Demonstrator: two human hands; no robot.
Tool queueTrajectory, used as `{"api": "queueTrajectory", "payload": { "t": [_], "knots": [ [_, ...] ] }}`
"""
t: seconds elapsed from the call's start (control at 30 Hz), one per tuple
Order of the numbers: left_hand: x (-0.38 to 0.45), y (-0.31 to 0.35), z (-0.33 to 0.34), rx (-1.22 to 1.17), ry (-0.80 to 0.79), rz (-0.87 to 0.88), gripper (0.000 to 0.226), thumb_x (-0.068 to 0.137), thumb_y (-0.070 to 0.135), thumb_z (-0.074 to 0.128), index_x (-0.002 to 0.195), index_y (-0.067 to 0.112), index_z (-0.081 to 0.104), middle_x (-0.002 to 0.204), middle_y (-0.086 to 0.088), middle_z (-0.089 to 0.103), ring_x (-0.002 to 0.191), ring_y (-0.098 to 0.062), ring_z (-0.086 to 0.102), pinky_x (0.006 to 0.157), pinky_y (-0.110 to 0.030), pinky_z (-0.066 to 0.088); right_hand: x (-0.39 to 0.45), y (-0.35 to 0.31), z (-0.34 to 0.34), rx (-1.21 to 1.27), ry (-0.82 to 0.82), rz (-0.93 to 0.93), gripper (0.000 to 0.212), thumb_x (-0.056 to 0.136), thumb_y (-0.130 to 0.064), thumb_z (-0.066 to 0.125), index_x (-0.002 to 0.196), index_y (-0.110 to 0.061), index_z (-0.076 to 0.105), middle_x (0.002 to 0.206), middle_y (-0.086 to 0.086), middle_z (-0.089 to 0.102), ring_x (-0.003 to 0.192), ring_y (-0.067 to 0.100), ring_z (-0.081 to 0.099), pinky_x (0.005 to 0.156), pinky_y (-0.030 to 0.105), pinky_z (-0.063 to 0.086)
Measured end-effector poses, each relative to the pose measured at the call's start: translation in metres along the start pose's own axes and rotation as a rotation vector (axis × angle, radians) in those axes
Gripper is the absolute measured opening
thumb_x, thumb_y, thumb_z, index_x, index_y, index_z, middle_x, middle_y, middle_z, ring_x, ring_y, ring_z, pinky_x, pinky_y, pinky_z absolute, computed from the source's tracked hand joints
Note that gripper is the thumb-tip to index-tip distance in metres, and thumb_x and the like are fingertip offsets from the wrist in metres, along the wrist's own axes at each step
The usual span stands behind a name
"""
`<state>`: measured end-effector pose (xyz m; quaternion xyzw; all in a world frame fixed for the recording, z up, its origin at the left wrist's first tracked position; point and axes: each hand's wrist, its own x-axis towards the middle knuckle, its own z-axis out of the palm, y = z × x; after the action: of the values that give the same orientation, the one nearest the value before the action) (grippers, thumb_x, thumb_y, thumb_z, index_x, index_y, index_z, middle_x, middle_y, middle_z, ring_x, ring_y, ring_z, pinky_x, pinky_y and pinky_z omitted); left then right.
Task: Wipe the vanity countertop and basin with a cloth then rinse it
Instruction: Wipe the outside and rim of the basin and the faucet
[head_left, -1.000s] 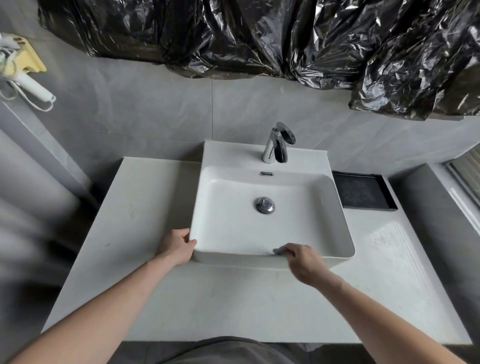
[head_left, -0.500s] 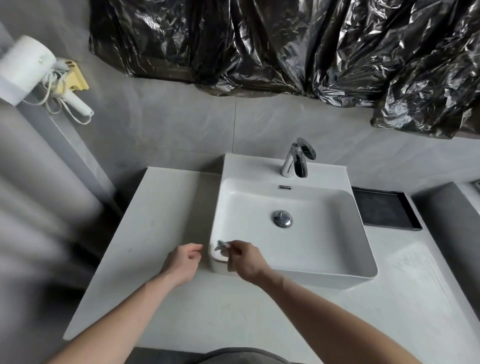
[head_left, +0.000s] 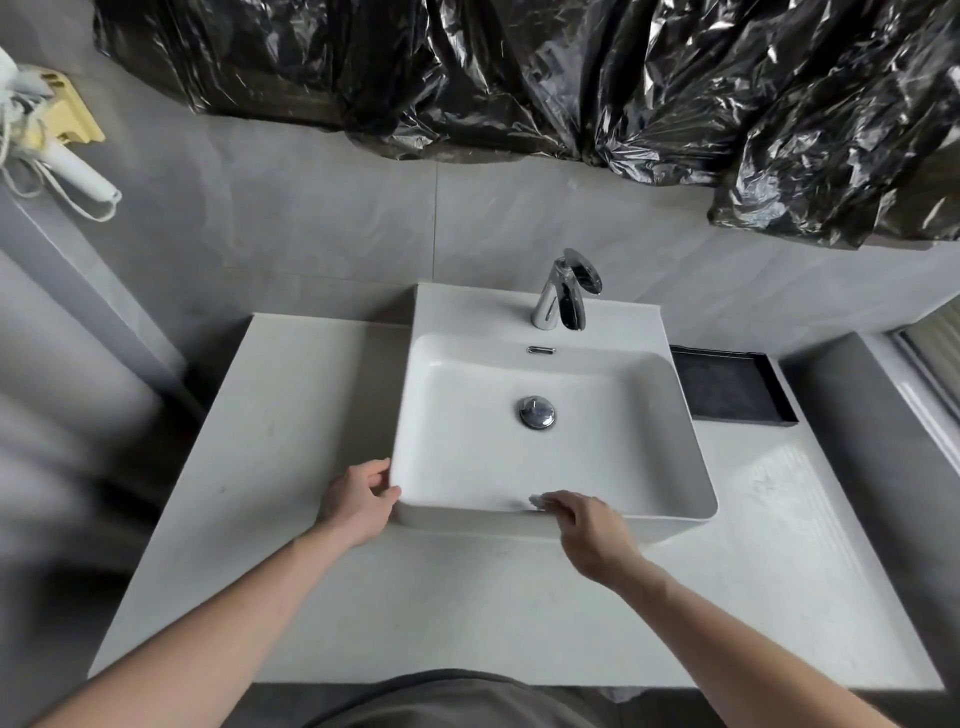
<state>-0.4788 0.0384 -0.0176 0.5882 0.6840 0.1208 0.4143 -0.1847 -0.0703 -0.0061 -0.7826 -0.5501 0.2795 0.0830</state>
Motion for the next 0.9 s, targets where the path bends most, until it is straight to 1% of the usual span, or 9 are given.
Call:
{"api": "queueTrajectory", "payload": {
  "t": [0.23,0.37,0.43,0.5,0.57,0.67,0.77,0.83,0.9],
  "knots": [
    [-0.005,-0.006,0.000,-0.104,-0.012,-0.059,0.050,0.085,0.026,0.072,0.134,0.024,0.063,0.121,0.003,0.072,0.103,-0.014,0.071,0.101,-0.035,0.051,0.010,-0.084,0.035,0.103,-0.104,-0.166,0.034,0.098,-0.021,0.048,0.123,-0.032,0.069,0.127,-0.012,0.070,0.120,0.016,0.061,0.096,0.024,0.044],
    [-0.015,-0.009,-0.002,-0.133,0.011,-0.054,0.032,0.090,0.018,0.067,0.121,0.025,0.071,0.111,0.004,0.075,0.090,-0.011,0.073,0.086,-0.027,0.055,0.014,-0.106,0.041,0.226,-0.159,-0.211,0.032,0.100,-0.021,0.050,0.121,-0.030,0.071,0.123,-0.012,0.072,0.112,0.013,0.063,0.087,0.019,0.042],
    [-0.021,-0.013,-0.005,-0.118,0.002,-0.054,0.027,0.092,0.016,0.062,0.108,0.035,0.073,0.107,0.009,0.075,0.092,-0.009,0.072,0.087,-0.027,0.055,0.018,-0.108,0.040,0.316,-0.183,-0.199,0.031,0.099,-0.023,0.048,0.117,-0.028,0.073,0.104,-0.014,0.076,0.094,0.012,0.066,0.084,0.021,0.045],
    [-0.029,-0.018,-0.010,-0.119,-0.003,-0.060,0.027,0.093,0.017,0.060,0.095,0.043,0.069,0.103,0.014,0.075,0.095,-0.008,0.071,0.091,-0.032,0.056,0.023,-0.104,0.035,0.439,-0.230,-0.174,0.031,0.096,-0.030,0.046,0.109,-0.026,0.075,0.081,-0.013,0.071,0.074,0.007,0.061,0.082,0.027,0.053],
    [-0.036,-0.022,-0.013,-0.113,0.010,-0.073,0.028,0.094,0.019,0.060,0.093,0.046,0.066,0.103,0.015,0.074,0.095,-0.006,0.071,0.093,-0.031,0.055,0.030,-0.094,0.027,0.557,-0.255,-0.155,0.036,0.088,-0.036,0.043,0.103,-0.024,0.074,0.081,-0.003,0.074,0.068,0.009,0.062,0.085,0.041,0.060],
    [-0.045,-0.023,-0.018,-0.112,0.036,-0.077,0.026,0.093,0.019,0.060,0.103,0.042,0.067,0.105,0.017,0.073,0.096,-0.004,0.070,0.091,-0.027,0.053,0.037,-0.078,0.017,0.611,-0.255,-0.150,0.033,0.089,-0.035,0.045,0.103,-0.025,0.073,0.085,-0.002,0.075,0.071,0.013,0.065,0.089,0.045,0.060],
    [-0.045,-0.021,-0.019,-0.104,0.019,-0.087,0.028,0.093,0.016,0.059,0.109,0.039,0.066,0.107,0.015,0.072,0.098,-0.004,0.069,0.092,-0.026,0.052,0.036,-0.074,0.021,0.533,-0.256,-0.145,0.028,0.095,-0.023,0.046,0.105,-0.028,0.072,0.086,-0.003,0.076,0.080,0.014,0.071,0.092,0.037,0.058],
    [-0.042,-0.019,-0.019,-0.094,-0.007,-0.089,0.029,0.093,0.015,0.058,0.108,0.039,0.065,0.108,0.014,0.072,0.100,-0.004,0.068,0.093,-0.026,0.052,0.035,-0.085,0.028,0.544,-0.257,-0.152,0.030,0.096,-0.019,0.048,0.109,-0.027,0.074,0.090,-0.009,0.077,0.083,0.000,0.071,0.093,0.026,0.056],
    [-0.035,-0.018,-0.019,-0.098,-0.044,-0.086,0.031,0.092,0.012,0.056,0.107,0.039,0.063,0.109,0.012,0.072,0.101,-0.005,0.068,0.093,-0.028,0.053,0.037,-0.101,0.035,0.577,-0.261,-0.152,0.029,0.099,-0.016,0.050,0.112,-0.023,0.075,0.095,-0.011,0.075,0.080,-0.014,0.066,0.083,0.008,0.050]
  ]
}}
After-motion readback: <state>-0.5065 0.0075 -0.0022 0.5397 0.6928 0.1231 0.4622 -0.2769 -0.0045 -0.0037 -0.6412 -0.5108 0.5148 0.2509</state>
